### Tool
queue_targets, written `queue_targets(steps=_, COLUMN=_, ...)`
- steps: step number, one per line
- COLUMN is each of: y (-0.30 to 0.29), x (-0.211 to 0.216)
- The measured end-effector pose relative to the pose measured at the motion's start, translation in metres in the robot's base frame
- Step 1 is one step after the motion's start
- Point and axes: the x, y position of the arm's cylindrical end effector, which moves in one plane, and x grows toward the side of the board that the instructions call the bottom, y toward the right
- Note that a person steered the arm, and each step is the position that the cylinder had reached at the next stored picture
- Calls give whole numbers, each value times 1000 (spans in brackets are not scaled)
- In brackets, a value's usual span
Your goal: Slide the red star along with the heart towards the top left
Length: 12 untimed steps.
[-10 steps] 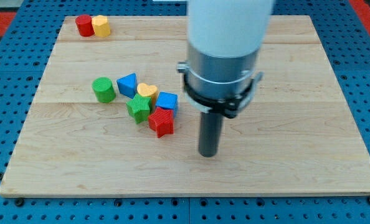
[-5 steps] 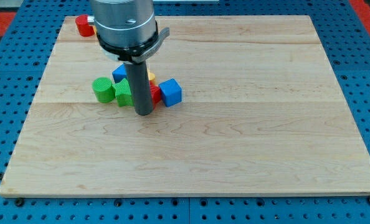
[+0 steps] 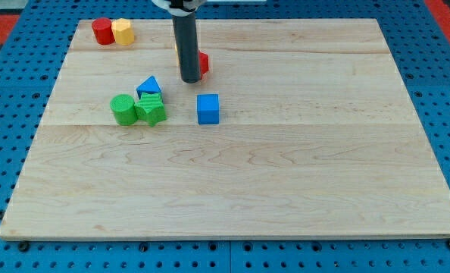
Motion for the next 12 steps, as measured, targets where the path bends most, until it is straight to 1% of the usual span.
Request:
queue_targets(steps=1, y=2, x=0)
queue_targets(steps=2, y=24, x=0)
queue_targets(steps=3, y=32, x=0)
queue_targets(steps=5, y=32, x=0)
queue_targets(steps=6, y=44, x=0)
queue_targets(steps=7, y=71, x=-3)
queue_targets(steps=8, y=45, x=-15)
queue_targets(steps=9, y=-11, x=-43)
queue_targets(steps=10, y=-34, x=-84)
queue_targets(steps=11, y=-30, x=-89)
queue_targets(steps=12, y=-5, x=-88)
